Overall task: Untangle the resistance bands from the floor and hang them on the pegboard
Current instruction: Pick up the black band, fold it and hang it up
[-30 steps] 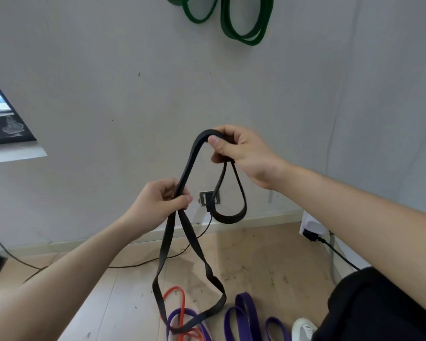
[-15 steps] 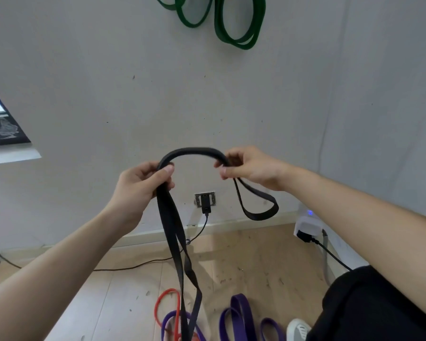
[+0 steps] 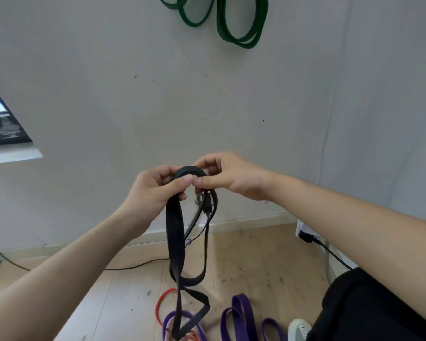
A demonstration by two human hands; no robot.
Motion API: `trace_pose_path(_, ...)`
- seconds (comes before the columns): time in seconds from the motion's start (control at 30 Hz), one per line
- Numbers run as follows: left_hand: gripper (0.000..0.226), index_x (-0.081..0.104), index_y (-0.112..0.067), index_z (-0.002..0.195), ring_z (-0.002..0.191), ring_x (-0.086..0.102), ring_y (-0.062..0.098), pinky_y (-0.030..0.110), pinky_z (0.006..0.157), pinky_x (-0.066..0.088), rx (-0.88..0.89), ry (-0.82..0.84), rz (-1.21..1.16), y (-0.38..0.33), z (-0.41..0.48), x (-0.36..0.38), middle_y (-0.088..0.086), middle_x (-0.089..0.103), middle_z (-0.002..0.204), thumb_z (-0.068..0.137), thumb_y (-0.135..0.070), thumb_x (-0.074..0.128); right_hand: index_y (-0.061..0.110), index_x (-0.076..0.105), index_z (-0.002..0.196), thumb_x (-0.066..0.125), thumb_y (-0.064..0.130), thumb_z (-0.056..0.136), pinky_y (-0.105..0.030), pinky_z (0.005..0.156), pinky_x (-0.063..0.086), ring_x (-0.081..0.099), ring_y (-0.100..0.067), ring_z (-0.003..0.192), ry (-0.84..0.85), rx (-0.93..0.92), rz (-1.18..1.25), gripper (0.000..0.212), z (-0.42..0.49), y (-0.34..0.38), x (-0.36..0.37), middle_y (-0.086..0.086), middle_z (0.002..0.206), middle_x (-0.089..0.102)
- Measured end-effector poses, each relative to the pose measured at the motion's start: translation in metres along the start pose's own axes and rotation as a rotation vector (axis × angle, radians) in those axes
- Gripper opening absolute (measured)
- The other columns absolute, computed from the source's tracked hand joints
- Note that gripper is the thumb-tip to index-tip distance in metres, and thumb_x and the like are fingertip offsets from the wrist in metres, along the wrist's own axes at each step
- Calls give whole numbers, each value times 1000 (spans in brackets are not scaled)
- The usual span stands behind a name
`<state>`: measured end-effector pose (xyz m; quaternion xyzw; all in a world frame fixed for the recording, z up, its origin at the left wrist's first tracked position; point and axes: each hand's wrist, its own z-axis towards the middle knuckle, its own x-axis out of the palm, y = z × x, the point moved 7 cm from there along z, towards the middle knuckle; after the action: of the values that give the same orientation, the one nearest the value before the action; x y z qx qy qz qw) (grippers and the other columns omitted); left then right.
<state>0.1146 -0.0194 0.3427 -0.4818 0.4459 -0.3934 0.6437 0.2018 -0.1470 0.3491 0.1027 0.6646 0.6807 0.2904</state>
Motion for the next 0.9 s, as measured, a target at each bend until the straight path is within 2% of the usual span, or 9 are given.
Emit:
trace_pose_path(0.13,12,76,-14,98,72,68,14,22,77,57,-12,39,111,6,-2,-6,6,74,79,86,-16,77,-1,69,108,75,9,87,-42,89,56,68,-20,84,-30,-27,-156,24,-1,6,-4,-24,99,73)
trace_pose_path(0.23,16,74,-17,95,76,69,15,28,81,57,5,80,247,11,-3,-8,4,76,82,83,-11,81,2,71,105,73,8,88,-40,88,55,66,-16,81,-64,-57,-211,19,-2,13,-5,-22,97,73)
trace_pose_path(0.3,16,73,-16,93,75,68,10,24,77,57,27,80,307,14,-2,-7,-2,74,80,83,-8,82,3,71,105,71,8,89,-39,88,54,64,-15,82,-100,-85,-202,17,-3,16,-7,-22,96,72)
trace_pose_path(0.37,13,71,-12,91,74,68,7,19,73,55,28,74,311,17,-1,-6,-3,73,80,84,-4,79,4,69,106,70,8,91,-31,85,54,64,-15,82,-142,-119,-159,16,-3,21,-10,-17,90,70)
trace_pose_path(0.43,10,69,-7,91,74,69,12,19,73,56,9,88,338,24,-1,-2,6,72,81,86,-3,76,4,67,107,68,7,92,-25,82,55,64,-16,81,-190,-155,-99,16,-4,25,-15,-13,88,68)
trace_pose_path(0.5,8,68,-7,91,78,71,23,23,74,58,-25,124,389,33,-2,0,14,72,87,88,-6,75,9,67,104,67,8,93,-27,81,55,66,-16,80,-242,-178,-44,12,-4,29,-22,-8,88,68)
trace_pose_path(0.57,8,69,-9,91,85,71,26,30,80,59,-61,160,425,41,-4,0,14,73,89,88,-11,76,15,67,100,65,8,93,-26,79,56,67,-14,78,-287,-193,2,10,-5,30,-31,-2,86,68)
trace_pose_path(0.77,9,72,-16,101,79,72,14,24,73,54,-124,95,273,41,-3,-13,6,75,83,92,-13,72,11,65,102,62,11,96,-19,72,52,65,-16,78,-389,-131,4,7,-6,9,-59,-3,84,66)
trace_pose_path(0.9,16,73,-18,107,78,68,16,33,85,54,-103,43,215,37,-2,-22,4,70,81,91,-16,74,10,64,103,60,13,98,-18,71,50,66,-16,79,-378,-18,-38,7,-6,-15,-72,-4,85,66)
